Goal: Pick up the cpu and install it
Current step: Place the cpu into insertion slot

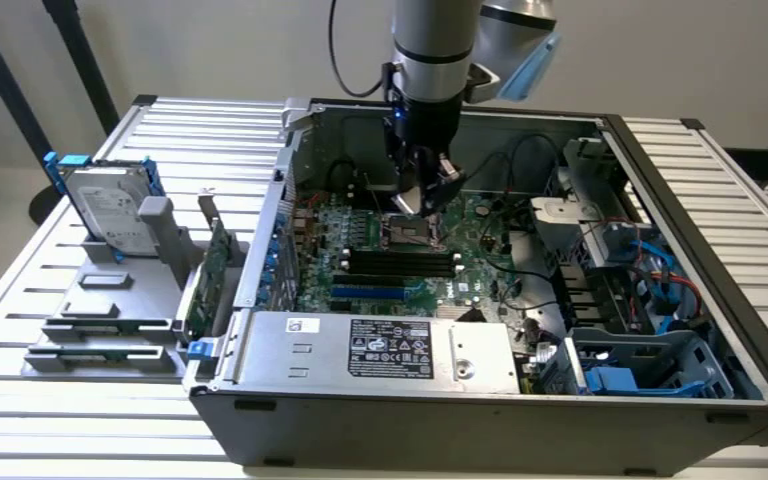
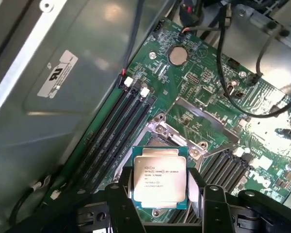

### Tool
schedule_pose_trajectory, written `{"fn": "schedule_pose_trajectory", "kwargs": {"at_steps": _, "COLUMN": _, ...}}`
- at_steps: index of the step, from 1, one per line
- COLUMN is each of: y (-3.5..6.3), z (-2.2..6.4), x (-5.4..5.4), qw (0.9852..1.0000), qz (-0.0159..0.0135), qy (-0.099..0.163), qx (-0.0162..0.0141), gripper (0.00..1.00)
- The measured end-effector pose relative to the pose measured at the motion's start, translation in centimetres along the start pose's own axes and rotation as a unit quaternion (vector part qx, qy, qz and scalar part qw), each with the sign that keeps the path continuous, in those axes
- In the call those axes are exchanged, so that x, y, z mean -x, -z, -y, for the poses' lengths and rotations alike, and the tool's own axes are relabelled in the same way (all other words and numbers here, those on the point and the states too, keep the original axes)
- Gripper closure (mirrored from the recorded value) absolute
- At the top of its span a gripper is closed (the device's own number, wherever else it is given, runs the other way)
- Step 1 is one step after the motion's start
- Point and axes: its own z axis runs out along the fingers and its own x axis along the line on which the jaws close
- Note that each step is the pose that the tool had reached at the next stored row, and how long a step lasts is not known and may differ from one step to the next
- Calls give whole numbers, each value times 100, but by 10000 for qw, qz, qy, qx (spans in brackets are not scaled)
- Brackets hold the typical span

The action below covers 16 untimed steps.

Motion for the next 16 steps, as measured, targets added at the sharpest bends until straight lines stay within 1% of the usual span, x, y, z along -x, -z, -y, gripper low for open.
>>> {"fn": "schedule_pose_trajectory", "kwargs": {"at_steps": 4, "y": -13, "z": 1, "x": 1, "qw": 9995, "qz": 3, "qy": -315, "qx": -18, "gripper": 45}}
{"fn": "schedule_pose_trajectory", "kwargs": {"at_steps": 8, "y": -26, "z": 2, "x": 2, "qw": 9980, "qz": 7, "qy": -628, "qx": -35, "gripper": 45}}
{"fn": "schedule_pose_trajectory", "kwargs": {"at_steps": 12, "y": -41, "z": 3, "x": 2, "qw": 9954, "qz": 11, "qy": -952, "qx": -50, "gripper": 45}}
{"fn": "schedule_pose_trajectory", "kwargs": {"at_steps": 16, "y": -56, "z": 4, "x": 3, "qw": 9917, "qz": 18, "qy": -1281, "qx": -60, "gripper": 45}}
